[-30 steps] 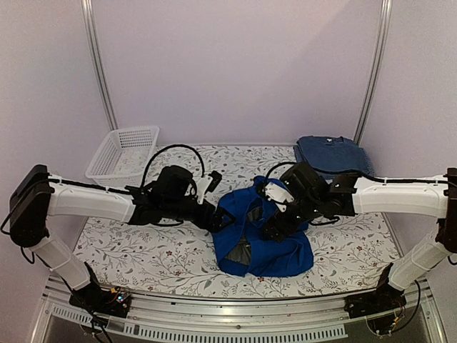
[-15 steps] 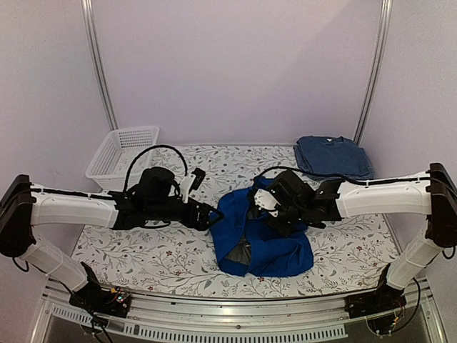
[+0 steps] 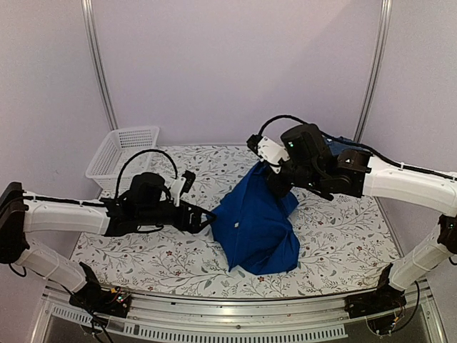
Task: Fold and stack the mixed laundry pile
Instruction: Pick up the crumpled skirt from the center of the board.
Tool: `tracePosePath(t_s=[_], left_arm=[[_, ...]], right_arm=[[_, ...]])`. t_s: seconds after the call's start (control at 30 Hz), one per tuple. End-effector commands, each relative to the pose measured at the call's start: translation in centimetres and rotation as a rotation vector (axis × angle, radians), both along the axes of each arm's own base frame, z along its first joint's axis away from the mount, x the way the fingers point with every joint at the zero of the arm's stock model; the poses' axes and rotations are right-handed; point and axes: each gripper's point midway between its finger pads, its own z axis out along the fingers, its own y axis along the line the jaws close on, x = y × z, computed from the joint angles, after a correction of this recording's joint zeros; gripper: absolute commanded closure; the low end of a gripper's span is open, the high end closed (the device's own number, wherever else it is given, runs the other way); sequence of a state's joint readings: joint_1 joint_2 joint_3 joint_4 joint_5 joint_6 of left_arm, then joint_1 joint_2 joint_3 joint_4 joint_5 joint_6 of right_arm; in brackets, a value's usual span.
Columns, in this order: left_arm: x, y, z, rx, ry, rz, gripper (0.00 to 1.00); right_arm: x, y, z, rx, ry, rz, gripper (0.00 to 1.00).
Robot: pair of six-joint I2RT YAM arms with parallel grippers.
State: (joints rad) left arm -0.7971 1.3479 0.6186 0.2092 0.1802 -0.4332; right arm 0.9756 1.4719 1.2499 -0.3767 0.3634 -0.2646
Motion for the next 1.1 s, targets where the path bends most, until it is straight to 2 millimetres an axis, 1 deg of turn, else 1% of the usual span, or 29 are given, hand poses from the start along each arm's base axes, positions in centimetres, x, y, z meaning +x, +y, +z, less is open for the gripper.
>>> tracePosePath(t_s=[0.0,0.1,0.17,0.23,0.27,0.33,0.4,0.6,0.7,0.73,0.83,0.9,1.0,1.07], left_arm=[[0.5,0.9,1.9,-0.037,-0.095,0.021,0.0],[0.4,1.2,2.5,-0.051,-0.133,0.022,0.0],[0.1,1.4,3.1,-0.074,-0.17,0.016,0.0],[-0.5,1.3,3.6,-0.106,-0.208,-0.012,0.0],[-0.9,1.2,3.9,-0.119,-0.234,-0.03,0.0],[-2.0,0.7,3.8,-0.127,-0.288,-0.07,0.0],[-3.0,-0.2,4.2,-0.136,-0.372,-0.111,0.0],[-4.9,-2.9,4.5,-0.097,-0.561,-0.161,0.0],[-4.4,-3.9,5.2,-0.045,-0.652,-0.127,0.0],[-4.1,-4.0,5.6,-0.025,-0.693,-0.117,0.0],[-3.3,-3.7,7.5,0.001,-0.781,-0.08,0.0],[-2.9,-3.6,8.6,0.025,-0.825,-0.076,0.0],[-2.5,-3.7,9.1,0.061,-0.858,-0.108,0.0],[-2.4,-4.0,8.7,0.096,-0.863,-0.126,0.0]], right_arm=[[1.7,-1.9,9.9,0.164,-0.164,-0.116,1.0],[2.2,-3.1,14.1,0.239,-0.218,-0.181,1.0],[2.4,-3.6,16.6,0.286,-0.248,-0.213,1.0],[2.6,-4.0,18.5,0.323,-0.273,-0.238,1.0],[2.7,-4.2,19.1,0.332,-0.281,-0.249,1.0],[2.9,-4.4,20.5,0.354,-0.3,-0.269,1.0],[3.3,-4.4,20.9,0.356,-0.306,-0.289,1.0],[4.0,-3.8,21.3,0.376,-0.291,-0.315,1.0],[3.9,-3.2,21.3,0.384,-0.275,-0.284,1.0],[3.7,-2.7,21.2,0.391,-0.26,-0.256,1.0],[2.3,-0.6,20.0,0.38,-0.19,-0.112,1.0],[1.4,0.6,18.7,0.348,-0.137,-0.024,1.0],[1.1,1.0,16.9,0.301,-0.094,-0.004,1.0],[1.6,0.6,16.7,0.288,-0.097,-0.041,1.0]])
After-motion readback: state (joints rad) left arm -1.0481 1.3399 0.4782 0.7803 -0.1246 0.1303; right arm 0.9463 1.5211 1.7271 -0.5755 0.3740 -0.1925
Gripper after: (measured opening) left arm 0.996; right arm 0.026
